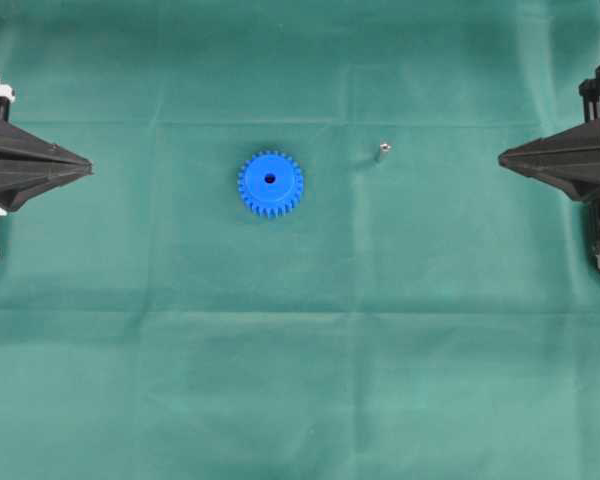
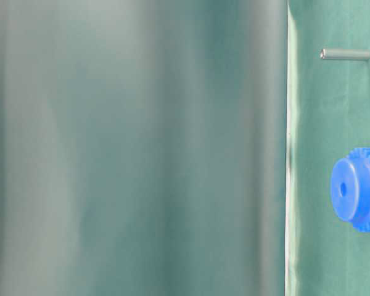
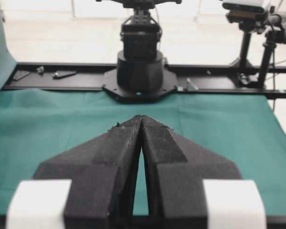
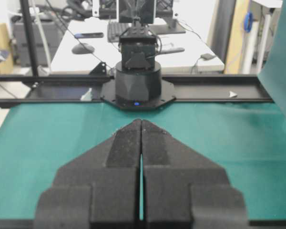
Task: Insert the shaft placed at a random location into the center hole of the medium gear at another random location.
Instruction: 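Move the right gripper left toward the small silver shaft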
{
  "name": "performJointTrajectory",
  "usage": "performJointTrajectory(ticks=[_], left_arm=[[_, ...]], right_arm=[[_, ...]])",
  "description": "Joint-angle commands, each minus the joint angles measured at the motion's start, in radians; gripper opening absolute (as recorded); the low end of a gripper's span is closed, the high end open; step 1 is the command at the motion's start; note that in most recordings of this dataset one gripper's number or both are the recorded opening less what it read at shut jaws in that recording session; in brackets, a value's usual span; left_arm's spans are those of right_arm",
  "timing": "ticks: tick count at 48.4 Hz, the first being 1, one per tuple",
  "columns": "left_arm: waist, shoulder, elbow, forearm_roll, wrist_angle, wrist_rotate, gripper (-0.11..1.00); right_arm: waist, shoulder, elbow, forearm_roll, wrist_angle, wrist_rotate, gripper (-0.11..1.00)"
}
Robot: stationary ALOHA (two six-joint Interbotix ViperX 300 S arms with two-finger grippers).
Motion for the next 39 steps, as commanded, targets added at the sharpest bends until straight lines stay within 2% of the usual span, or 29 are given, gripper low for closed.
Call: performJointTrajectory(ticks=[1, 22, 24, 29, 39], left_arm=[[-0.017, 0.009, -0.034, 0.009, 0.017, -0.012, 0.0], [-0.02, 0.0, -0.035, 0.009, 0.028, -0.012, 0.0], [-0.02, 0.0, -0.035, 0.009, 0.028, -0.012, 0.0], [-0.02, -0.002, -0.035, 0.009, 0.026, -0.012, 0.0], [-0.02, -0.002, -0.034, 0.009, 0.028, -0.012, 0.0]], right_arm=[[-0.003, 0.006, -0.008, 0.002, -0.011, 0.006, 0.01], [-0.118, 0.255, -0.02, 0.018, -0.034, 0.011, 0.01], [-0.132, 0.287, -0.021, 0.021, -0.041, 0.011, 0.04], [-0.164, 0.383, -0.032, 0.029, -0.058, 0.011, 0.22], [-0.201, 0.627, -0.069, 0.029, -0.15, -0.003, 0.82]])
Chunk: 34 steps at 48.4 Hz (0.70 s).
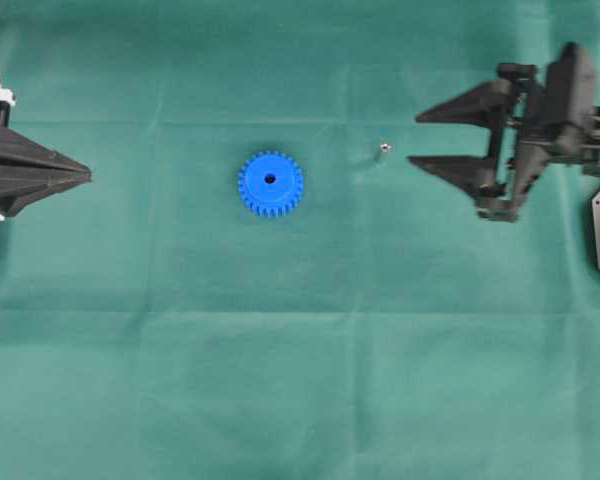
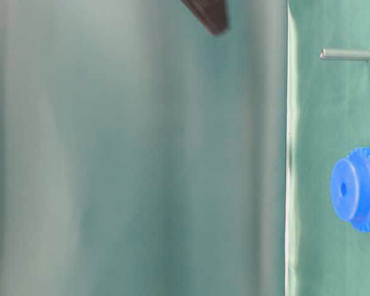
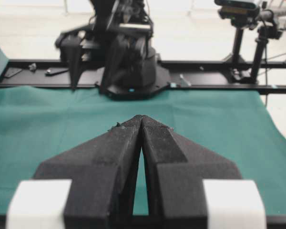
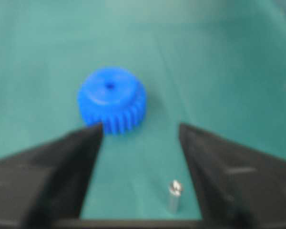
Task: Insert the shaft placed at a random location into the center hole of the medium gear at another random location.
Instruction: 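Move the right gripper left toward the small silver shaft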
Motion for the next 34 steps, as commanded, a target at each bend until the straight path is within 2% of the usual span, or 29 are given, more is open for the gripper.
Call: performJointTrajectory(ticks=[1, 3, 7, 17, 34], left_arm=[[-0.002, 0.003, -0.021, 0.003, -0.005, -0.002, 0.0], [-0.002, 0.003, -0.021, 0.003, -0.005, 0.0, 0.0], [-0.002, 0.003, -0.021, 0.003, -0.002, 0.0, 0.0], [0.005, 0.003, -0.021, 0.003, 0.012, -0.002, 0.0], [0.003, 0.003, -0.02, 0.002, 0.032, -0.002, 0.0]], right_arm=[[-0.015, 0.098, -0.038, 0.002, -0.058, -0.003, 0.86], [-0.02, 0.155, -0.046, 0.002, -0.084, -0.006, 0.9], [-0.023, 0.238, -0.061, 0.002, -0.124, -0.006, 0.85], [-0.034, 0.388, -0.097, 0.006, -0.161, -0.008, 0.86], [-0.064, 0.422, -0.064, 0.017, -0.207, -0.006, 0.85]])
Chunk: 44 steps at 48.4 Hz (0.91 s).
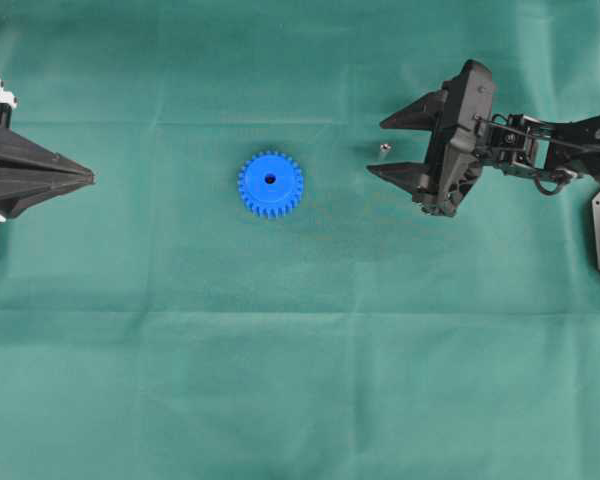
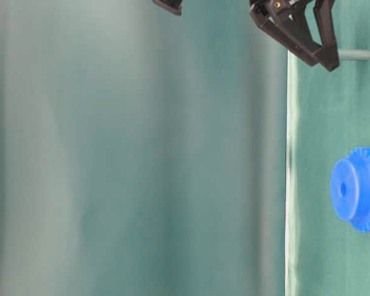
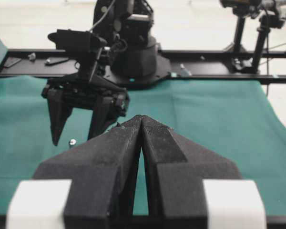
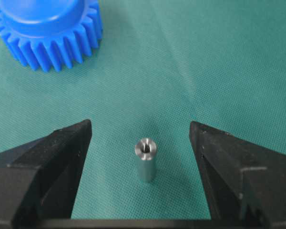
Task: Insert the shaft placed at a random location into the center hole of the medium gear at another random location.
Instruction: 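Move the right gripper left toward the small silver shaft, then close the right gripper on the silver shaft and lift it upright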
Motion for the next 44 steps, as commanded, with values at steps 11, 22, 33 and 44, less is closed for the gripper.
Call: performJointTrajectory(ticks=[11, 22, 33, 44], left_arm=[[0.002, 0.005, -0.02, 0.002, -0.002, 0.0, 0.0], [0.002, 0.003, -0.021, 0.002, -0.002, 0.0, 0.0], [0.003, 0.003, -0.021, 0.002, 0.0, 0.0, 0.0], [0.002, 0.003, -0.021, 0.002, 0.005, -0.002, 0.0]], right_arm=[[-0.003, -0.009, 0.008, 0.005, -0.018, -0.008, 0.76], [-0.003, -0.008, 0.008, -0.009, -0.018, -0.009, 0.23], [-0.003, -0.009, 0.006, -0.009, -0.014, -0.009, 0.14], [-0.003, -0.046, -0.018, -0.008, 0.021, -0.005, 0.14]])
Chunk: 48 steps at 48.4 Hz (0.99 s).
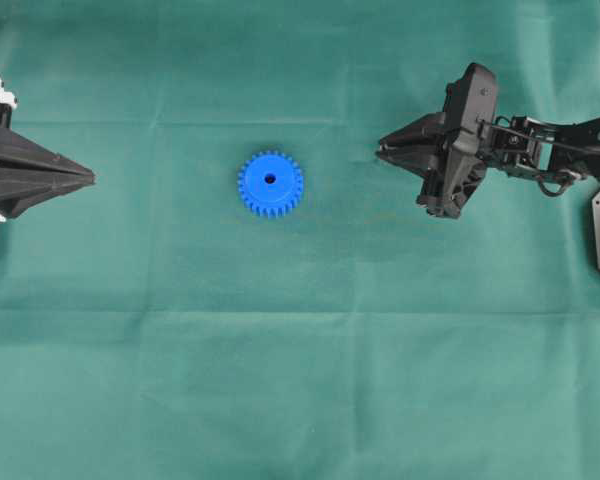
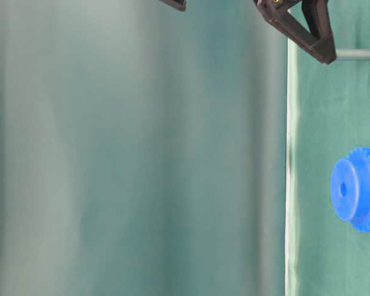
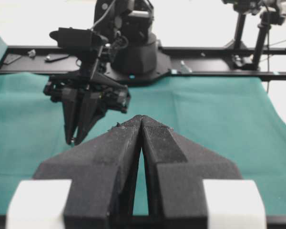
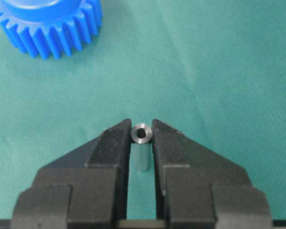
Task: Insert the shaft placed at a random location into the center hole of the medium gear at another random location.
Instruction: 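Close the right gripper on the silver shaft and lift it upright, then carry the held shaft left over the blue gear's center hole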
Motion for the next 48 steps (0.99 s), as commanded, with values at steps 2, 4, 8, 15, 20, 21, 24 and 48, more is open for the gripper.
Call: performJointTrajectory(ticks=[2, 4, 8, 15, 20, 21, 24, 48], left_arm=[[0.002, 0.003, -0.021, 0.003, -0.005, -0.002, 0.0], [0.002, 0.003, -0.023, 0.003, -0.005, -0.002, 0.0], [0.002, 0.003, -0.023, 0.002, -0.005, -0.002, 0.0], [0.002, 0.003, -0.023, 0.003, -0.005, -0.003, 0.0], [0.002, 0.003, -0.023, 0.002, -0.005, -0.003, 0.0], [0.003, 0.003, -0.023, 0.002, -0.005, -0.003, 0.0], [0.002, 0.003, -0.023, 0.002, -0.005, -0.003, 0.0], [0.003, 0.008, -0.021, 0.002, -0.005, -0.003, 0.0]], right_arm=[[-0.003, -0.063, -0.035, 0.0, 0.043, -0.005, 0.14], [-0.003, -0.087, -0.044, 0.0, 0.078, -0.005, 0.14], [-0.003, -0.138, -0.067, 0.0, 0.161, -0.006, 0.14], [0.003, -0.222, -0.087, -0.002, 0.255, -0.008, 0.14], [0.009, -0.252, -0.089, -0.002, 0.272, -0.008, 0.14], [0.009, -0.252, -0.089, -0.002, 0.272, -0.006, 0.14], [0.009, -0.25, -0.089, -0.002, 0.272, -0.005, 0.14], [0.052, -0.166, -0.178, 0.005, 0.272, 0.003, 0.14]])
